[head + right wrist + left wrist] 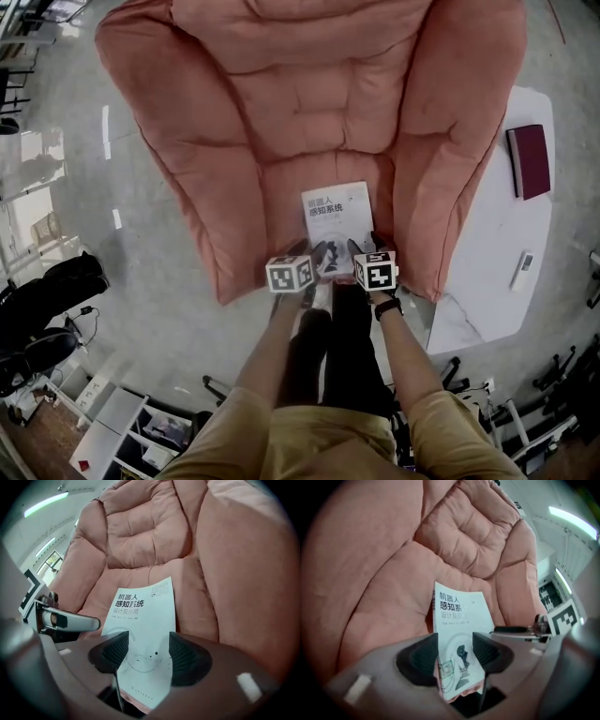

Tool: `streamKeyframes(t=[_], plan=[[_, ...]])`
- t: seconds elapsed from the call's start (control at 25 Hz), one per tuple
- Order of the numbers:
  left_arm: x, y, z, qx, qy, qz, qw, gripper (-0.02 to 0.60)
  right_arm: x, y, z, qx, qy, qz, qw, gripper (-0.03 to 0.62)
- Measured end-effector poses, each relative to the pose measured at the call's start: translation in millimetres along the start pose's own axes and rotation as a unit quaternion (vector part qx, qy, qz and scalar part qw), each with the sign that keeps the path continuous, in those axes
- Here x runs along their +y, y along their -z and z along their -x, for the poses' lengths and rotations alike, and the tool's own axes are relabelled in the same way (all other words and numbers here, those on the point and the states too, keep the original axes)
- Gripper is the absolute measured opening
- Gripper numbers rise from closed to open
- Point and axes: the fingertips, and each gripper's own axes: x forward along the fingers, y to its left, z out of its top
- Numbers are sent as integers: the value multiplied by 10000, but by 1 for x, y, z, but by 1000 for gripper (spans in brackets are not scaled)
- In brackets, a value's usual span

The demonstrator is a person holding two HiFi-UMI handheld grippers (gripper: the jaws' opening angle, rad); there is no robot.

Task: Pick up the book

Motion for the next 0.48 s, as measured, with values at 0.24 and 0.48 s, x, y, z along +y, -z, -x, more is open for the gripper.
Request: streamKeyframes(t=[0.24, 0.48], plan=[[21, -2, -29, 185, -171, 30, 9997, 224, -20, 2, -21, 119, 512, 116, 9986, 230], [28, 3, -44, 416, -201, -56, 9989, 227, -13, 0, -19, 72, 886, 418, 9952, 247]])
